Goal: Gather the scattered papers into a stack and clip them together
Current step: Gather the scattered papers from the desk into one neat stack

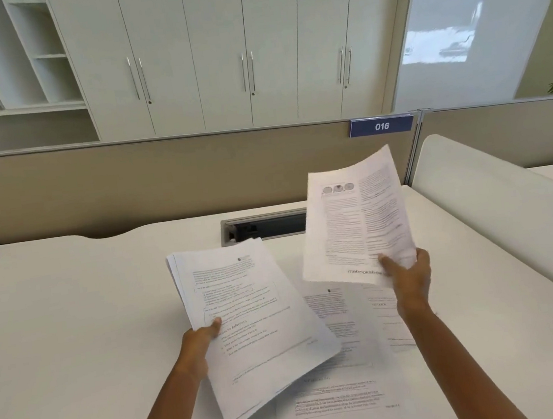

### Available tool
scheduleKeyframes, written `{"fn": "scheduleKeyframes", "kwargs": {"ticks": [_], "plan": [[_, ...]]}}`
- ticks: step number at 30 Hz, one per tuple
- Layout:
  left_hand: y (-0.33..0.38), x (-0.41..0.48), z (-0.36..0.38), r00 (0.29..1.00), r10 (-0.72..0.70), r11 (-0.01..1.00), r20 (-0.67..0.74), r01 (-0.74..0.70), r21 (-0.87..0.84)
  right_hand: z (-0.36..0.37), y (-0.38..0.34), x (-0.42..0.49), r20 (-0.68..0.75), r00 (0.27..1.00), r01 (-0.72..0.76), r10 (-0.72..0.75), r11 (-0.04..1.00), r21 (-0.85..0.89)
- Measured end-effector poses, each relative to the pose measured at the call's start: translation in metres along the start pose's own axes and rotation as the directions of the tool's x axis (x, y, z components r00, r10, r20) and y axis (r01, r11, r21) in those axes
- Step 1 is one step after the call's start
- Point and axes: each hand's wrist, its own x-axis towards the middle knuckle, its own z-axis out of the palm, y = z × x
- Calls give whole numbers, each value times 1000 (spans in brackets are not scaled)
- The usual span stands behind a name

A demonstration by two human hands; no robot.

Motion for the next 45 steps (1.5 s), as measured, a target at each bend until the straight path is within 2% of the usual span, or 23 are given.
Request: {"fn": "scheduleKeyframes", "kwargs": {"ticks": [2,3,6,9,12,17,19,21,23,25,27,30,35,39,41,45], "plan": [[-4,0,4,999,-30,999,15,30,19,5,2,-6,106,992,-84,73,991,102],[-7,1,6,999,-47,998,23,47,31,9,5,-12,171,980,-117,101,989,87],[-12,1,11,992,-105,993,74,101,56,25,26,-36,311,930,-185,198,980,-70],[-16,3,13,983,-140,988,119,131,78,37,54,-59,376,885,-217,274,958,-187],[-17,5,16,986,-140,986,86,132,100,43,76,-76,393,865,-195,312,930,-310],[-21,9,16,976,-146,986,162,157,-55,41,85,-84,455,818,-149,352,894,-422],[-22,8,14,975,-125,992,182,128,-7,38,80,-78,461,826,-69,323,871,-487],[-25,10,9,978,-135,990,158,125,69,30,77,-65,427,864,21,268,827,-561],[-28,12,4,977,-142,987,161,127,101,20,75,-50,366,907,112,206,721,-683],[-29,14,2,979,-129,988,160,112,107,9,75,-38,310,930,173,199,509,-843],[-31,18,-1,982,-103,991,160,88,97,2,75,-35,266,933,182,241,321,-929],[-31,20,-5,988,-59,995,143,48,85,1,76,-36,212,939,152,272,226,-962],[-29,26,-13,993,-29,998,110,23,53,6,71,-32,166,937,105,307,206,-973],[-28,25,-17,995,-28,999,91,26,23,8,69,-29,153,918,63,366,247,-967],[-28,26,-19,996,-30,999,90,28,21,6,70,-26,169,915,38,365,340,-940],[-28,25,-21,994,-37,998,103,33,45,-2,66,-19,306,886,26,349,622,-783]]}}
